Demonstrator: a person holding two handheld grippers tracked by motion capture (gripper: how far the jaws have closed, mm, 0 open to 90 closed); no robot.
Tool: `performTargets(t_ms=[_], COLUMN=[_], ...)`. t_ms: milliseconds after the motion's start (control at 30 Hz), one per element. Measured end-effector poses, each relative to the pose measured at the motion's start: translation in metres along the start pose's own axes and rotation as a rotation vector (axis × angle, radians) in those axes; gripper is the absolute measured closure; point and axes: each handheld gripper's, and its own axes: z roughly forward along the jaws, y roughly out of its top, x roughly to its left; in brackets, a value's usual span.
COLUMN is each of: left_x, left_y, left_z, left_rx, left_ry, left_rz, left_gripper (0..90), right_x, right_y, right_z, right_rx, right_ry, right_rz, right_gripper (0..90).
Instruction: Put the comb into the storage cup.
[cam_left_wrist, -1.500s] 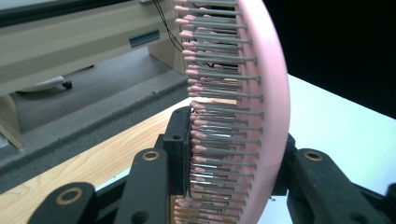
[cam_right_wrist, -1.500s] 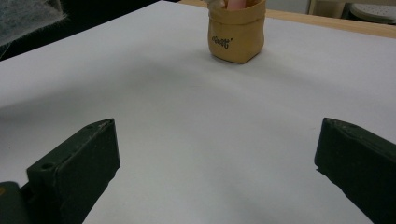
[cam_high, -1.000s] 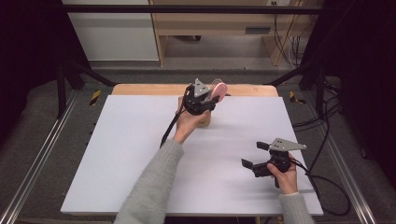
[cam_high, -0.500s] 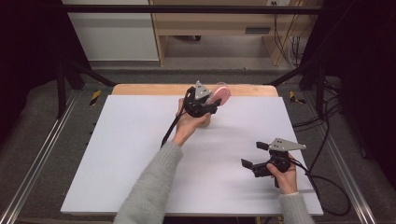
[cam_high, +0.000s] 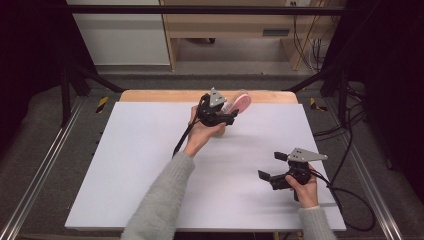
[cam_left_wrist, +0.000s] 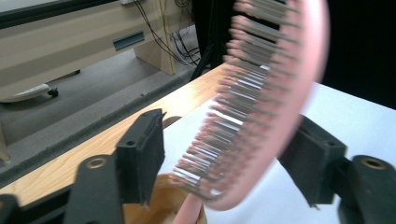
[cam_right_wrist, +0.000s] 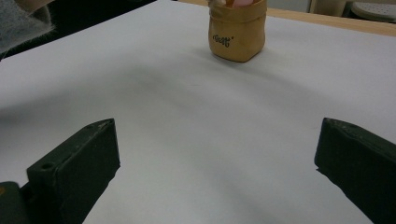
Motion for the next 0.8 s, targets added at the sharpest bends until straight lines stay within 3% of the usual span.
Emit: performTargets(t_ms=[467,700,800], left_x=[-0.0023,-0.0052,-0.0066], left_y=[0.0000,0.0008,-0.0004], left_z=[-0.0007,-0.0044,-0.0093], left_rx=[0.018,0.040,0.013], left_ry=[-0.026,-0.081,-0.076], left_rz=[-0.002,-0.030,-0.039], left_gripper=[23.1,14.9,13.3], right_x=[0.0000,0.0000,0.0002], right_y=[-0.0001,-0.0001,0.0000], right_z=[0.0004,0.0004,0.0004], right_rx=[0.002,0.002,0.002], right_ry=[0.000,0.000,0.000], right_rz=[-0.003,-0.003,-0.002], right_gripper=[0.4,0.4,0.4])
